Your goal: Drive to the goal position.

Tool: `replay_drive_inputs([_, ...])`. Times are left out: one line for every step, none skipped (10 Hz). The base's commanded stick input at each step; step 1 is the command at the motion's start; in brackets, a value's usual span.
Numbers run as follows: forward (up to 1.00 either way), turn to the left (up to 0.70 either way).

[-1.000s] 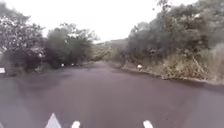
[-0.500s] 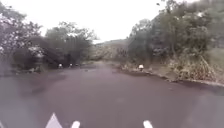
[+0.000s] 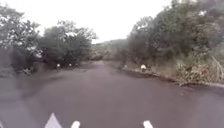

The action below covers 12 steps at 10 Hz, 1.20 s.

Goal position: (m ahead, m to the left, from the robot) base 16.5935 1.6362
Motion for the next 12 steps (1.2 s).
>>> replay_drive_inputs([1.00, 0.00])
replay_drive_inputs([1.00, 0.00])
replay_drive_inputs([1.00, 0.00])
replay_drive_inputs([1.00, 0.00])
replay_drive_inputs([1.00, 0.00])
replay_drive_inputs([1.00, 0.00])
replay_drive_inputs([1.00, 0.00])
replay_drive_inputs([1.00, 0.00])
replay_drive_inputs([1.00, 0.00])
replay_drive_inputs([1.00, 0.00])
replay_drive_inputs([1.00, 0.00])
replay_drive_inputs([1.00, 0.00])
